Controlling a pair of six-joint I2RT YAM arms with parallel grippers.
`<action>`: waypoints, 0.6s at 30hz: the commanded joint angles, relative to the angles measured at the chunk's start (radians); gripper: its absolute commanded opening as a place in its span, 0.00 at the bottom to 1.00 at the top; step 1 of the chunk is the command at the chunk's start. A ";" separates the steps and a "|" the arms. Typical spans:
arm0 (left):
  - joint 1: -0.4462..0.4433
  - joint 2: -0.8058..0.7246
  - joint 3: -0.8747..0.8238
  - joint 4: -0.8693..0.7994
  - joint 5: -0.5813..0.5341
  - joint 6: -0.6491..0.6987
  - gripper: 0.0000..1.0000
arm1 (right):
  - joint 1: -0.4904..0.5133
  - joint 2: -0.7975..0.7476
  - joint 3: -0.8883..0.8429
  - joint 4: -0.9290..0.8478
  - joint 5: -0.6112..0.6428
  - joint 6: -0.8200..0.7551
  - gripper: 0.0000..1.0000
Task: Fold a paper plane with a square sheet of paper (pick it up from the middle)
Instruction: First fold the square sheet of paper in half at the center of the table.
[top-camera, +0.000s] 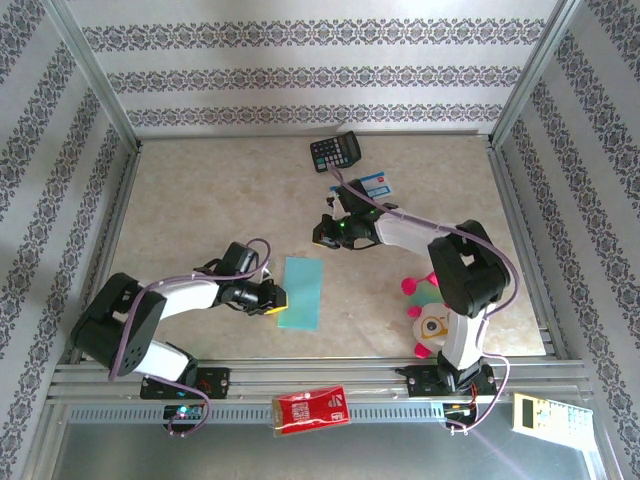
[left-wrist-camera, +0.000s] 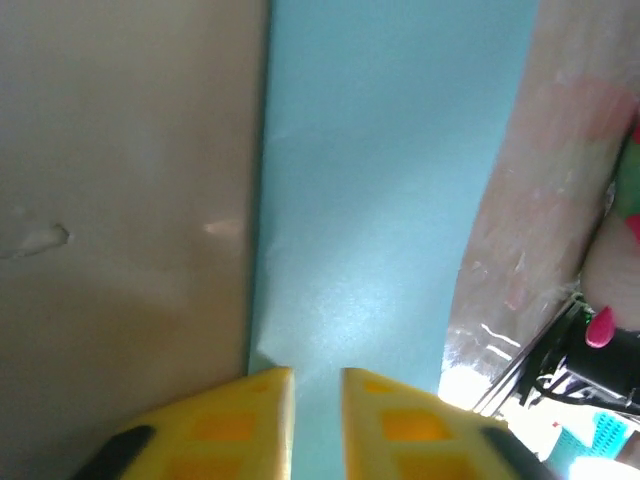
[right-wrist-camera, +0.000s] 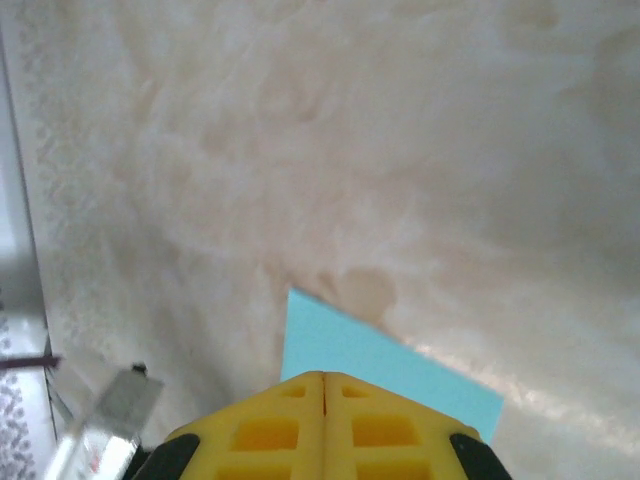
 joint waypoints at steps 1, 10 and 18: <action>-0.002 -0.085 0.025 -0.048 -0.076 -0.032 0.32 | 0.046 -0.021 -0.053 0.062 -0.031 -0.020 0.00; 0.093 -0.191 0.003 -0.093 -0.139 -0.053 0.11 | 0.154 0.140 0.064 0.136 -0.091 0.044 0.00; 0.087 -0.199 -0.015 -0.051 -0.087 -0.065 0.02 | 0.153 0.246 0.112 0.133 -0.087 0.039 0.00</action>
